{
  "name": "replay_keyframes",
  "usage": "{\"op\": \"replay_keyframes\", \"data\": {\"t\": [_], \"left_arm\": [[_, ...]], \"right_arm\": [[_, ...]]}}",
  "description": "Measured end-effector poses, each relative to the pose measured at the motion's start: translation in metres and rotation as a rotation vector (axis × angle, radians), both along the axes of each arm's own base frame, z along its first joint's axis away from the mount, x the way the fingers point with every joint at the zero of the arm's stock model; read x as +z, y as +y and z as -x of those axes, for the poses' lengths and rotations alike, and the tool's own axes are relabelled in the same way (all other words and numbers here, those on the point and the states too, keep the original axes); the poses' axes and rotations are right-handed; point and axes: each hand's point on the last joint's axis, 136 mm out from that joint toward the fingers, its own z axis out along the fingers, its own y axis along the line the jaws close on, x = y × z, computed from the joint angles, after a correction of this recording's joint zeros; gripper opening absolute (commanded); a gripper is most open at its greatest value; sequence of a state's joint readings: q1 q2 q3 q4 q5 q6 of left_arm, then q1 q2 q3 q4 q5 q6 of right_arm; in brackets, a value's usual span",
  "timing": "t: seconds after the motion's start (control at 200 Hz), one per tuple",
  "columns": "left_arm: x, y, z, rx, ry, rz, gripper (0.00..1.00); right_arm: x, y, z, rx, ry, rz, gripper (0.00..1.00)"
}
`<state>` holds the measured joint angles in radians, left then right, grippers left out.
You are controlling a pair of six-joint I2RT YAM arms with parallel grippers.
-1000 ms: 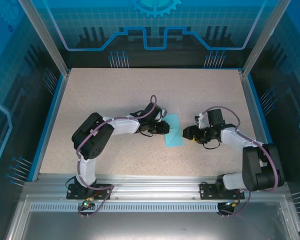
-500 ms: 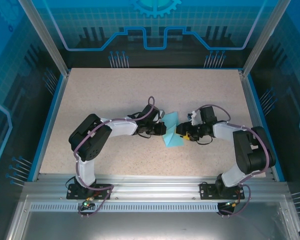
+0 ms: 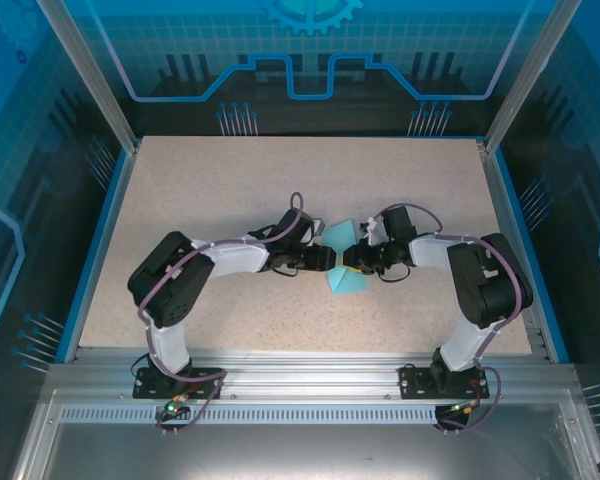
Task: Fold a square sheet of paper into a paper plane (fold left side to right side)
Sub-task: Turn over the paper at the center of the table.
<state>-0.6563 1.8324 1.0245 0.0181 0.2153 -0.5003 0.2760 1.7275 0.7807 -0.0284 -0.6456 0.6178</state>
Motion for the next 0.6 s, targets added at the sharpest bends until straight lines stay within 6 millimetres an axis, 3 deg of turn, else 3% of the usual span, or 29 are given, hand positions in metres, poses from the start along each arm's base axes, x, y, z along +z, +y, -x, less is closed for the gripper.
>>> {"op": "replay_keyframes", "data": {"t": [0.11,0.16,0.22,0.375,0.6], "left_arm": [[0.026,0.017,0.005,0.029,-0.049,0.025,0.81],[0.04,0.025,0.007,0.053,-0.082,0.046,0.92],[0.058,0.036,0.01,0.089,-0.12,0.076,0.98],[0.105,0.056,0.024,0.152,-0.209,0.181,0.99],[0.186,0.052,0.042,0.127,-0.331,0.429,0.98]], "right_arm": [[0.007,0.0,-0.004,0.0,-0.037,0.003,0.07],[0.016,-0.001,-0.006,0.002,-0.07,-0.001,0.07],[0.029,0.0,-0.009,0.002,-0.113,-0.012,0.07],[0.095,-0.003,-0.019,-0.002,-0.309,-0.09,0.08],[0.213,-0.002,-0.007,0.035,-0.606,-0.252,0.08]]}}
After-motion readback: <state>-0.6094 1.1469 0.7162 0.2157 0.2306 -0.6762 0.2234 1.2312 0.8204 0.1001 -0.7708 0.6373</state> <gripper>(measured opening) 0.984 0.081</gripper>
